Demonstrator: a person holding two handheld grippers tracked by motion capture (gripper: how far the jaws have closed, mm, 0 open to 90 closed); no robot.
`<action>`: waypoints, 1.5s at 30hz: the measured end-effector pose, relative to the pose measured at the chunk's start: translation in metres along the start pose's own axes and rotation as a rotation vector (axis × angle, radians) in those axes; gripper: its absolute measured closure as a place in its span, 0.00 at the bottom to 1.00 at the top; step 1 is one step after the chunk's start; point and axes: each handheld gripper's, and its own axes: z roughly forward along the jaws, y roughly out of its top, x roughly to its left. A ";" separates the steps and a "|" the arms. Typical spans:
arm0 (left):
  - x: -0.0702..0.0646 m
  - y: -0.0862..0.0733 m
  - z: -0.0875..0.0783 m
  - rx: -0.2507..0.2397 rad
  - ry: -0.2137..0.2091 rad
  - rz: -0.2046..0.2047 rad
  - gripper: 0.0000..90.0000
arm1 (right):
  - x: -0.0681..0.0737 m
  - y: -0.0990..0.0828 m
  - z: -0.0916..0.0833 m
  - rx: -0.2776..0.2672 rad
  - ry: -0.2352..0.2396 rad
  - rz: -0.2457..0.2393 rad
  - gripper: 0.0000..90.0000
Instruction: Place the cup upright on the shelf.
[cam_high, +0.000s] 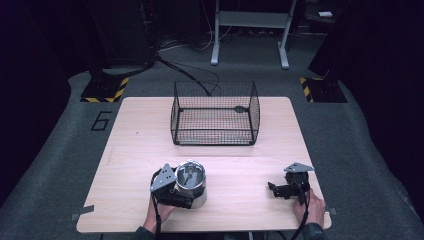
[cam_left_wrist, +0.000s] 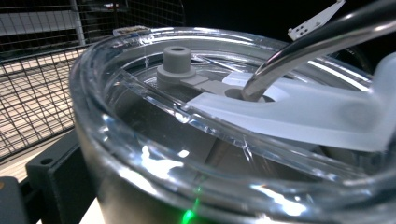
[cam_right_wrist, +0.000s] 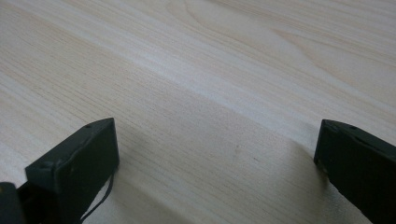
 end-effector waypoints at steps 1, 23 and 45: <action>-0.001 0.000 0.002 -0.003 0.006 -0.001 0.00 | 0.000 0.000 0.000 0.000 0.000 0.000 0.00; -0.003 0.000 0.005 0.014 0.027 0.037 0.03 | 0.000 0.000 0.000 -0.001 0.001 -0.004 0.00; 0.003 0.017 -0.008 0.002 0.065 0.027 0.03 | 0.000 0.000 0.000 0.000 0.000 0.002 0.00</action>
